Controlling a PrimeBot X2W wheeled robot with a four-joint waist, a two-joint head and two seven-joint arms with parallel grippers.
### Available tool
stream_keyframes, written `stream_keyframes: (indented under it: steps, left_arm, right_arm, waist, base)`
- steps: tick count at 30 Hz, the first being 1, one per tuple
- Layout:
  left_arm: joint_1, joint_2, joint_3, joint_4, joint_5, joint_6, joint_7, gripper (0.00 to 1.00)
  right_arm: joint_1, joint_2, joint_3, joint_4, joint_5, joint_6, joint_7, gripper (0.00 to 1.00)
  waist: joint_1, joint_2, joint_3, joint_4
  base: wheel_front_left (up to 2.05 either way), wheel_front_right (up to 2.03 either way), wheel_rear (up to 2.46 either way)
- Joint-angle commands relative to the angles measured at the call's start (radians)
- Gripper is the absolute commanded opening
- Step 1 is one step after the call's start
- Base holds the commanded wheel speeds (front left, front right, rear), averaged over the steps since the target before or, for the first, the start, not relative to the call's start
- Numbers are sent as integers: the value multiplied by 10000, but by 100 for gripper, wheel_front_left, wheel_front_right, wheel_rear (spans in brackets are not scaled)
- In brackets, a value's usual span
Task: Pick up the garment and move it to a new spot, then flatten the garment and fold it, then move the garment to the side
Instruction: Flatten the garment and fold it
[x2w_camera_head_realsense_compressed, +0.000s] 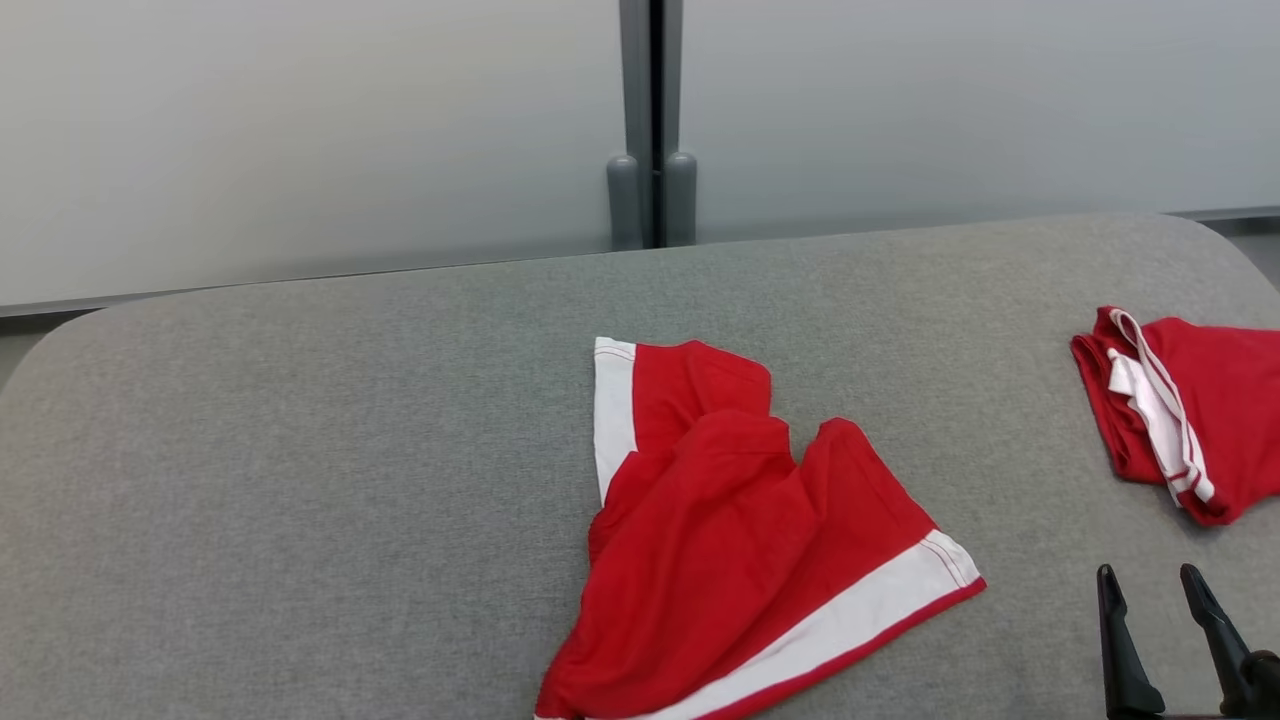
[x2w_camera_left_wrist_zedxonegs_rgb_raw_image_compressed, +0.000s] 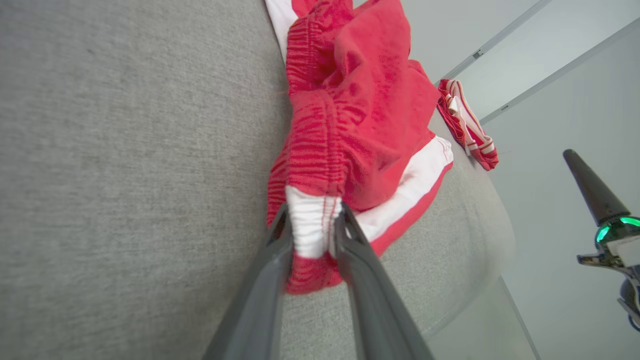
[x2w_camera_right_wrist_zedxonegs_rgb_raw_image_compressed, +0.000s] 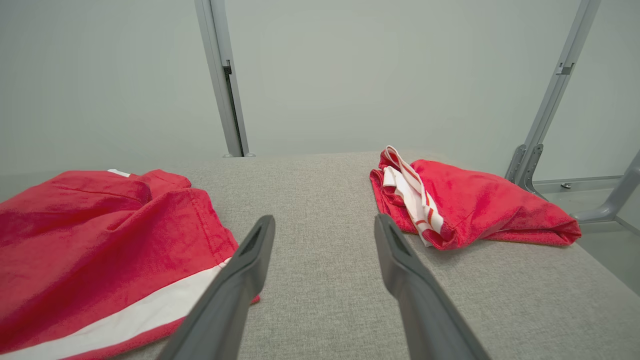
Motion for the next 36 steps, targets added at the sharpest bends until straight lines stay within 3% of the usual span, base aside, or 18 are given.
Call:
stream_keyframes:
  steps: [1, 4, 7, 13, 19, 25, 36]
  left_arm:
    - [-71, 158, 52, 15, -8, -31, -127, 100]
    - [20, 301, 295, 150, 196, -32, -493, 100]
    - [204, 287, 1338, -251, 1003, 362, -718, 100]
    - [1656, -761, 4544, -2417, 4146, 944, -722, 100]
    - [2429, -1564, 6123, -3064, 6239, 834, -725, 100]
    - [2387, -1786, 6749, -2697, 7162, 330, -726, 100]
    - [2248, -1805, 6813, -2541, 6908, 140, -727, 100]
  right_arm:
    - [47, -51, -10, -6, -91, -2, 1, 100]
    - [88, -51, 31, -82, -186, -2, 1, 100]
    - [125, -67, 41, -309, -282, -2, 1, 100]
    - [312, -117, -154, -730, -460, -2, 1, 100]
    - [508, -122, -269, -785, -637, -2, 1, 100]
    - [508, -93, -86, -394, -704, -2, 1, 100]
    - [402, -47, 66, -296, -575, -2, 1, 100]
  waist:
    - [0, 0, -124, 161]
    - [0, 0, -275, 265]
    - [0, 0, -454, 307]
    - [0, 0, -799, 432]
    - [0, 0, -1030, 680]
    - [0, 0, -975, 779]
    - [0, 0, -863, 829]
  base:
    - [0, 0, 0]
    - [0, 0, 0]
    - [0, 0, 0]
    - [0, 0, 0]
    - [0, 0, 0]
    - [0, 0, 0]
    - [0, 0, 0]
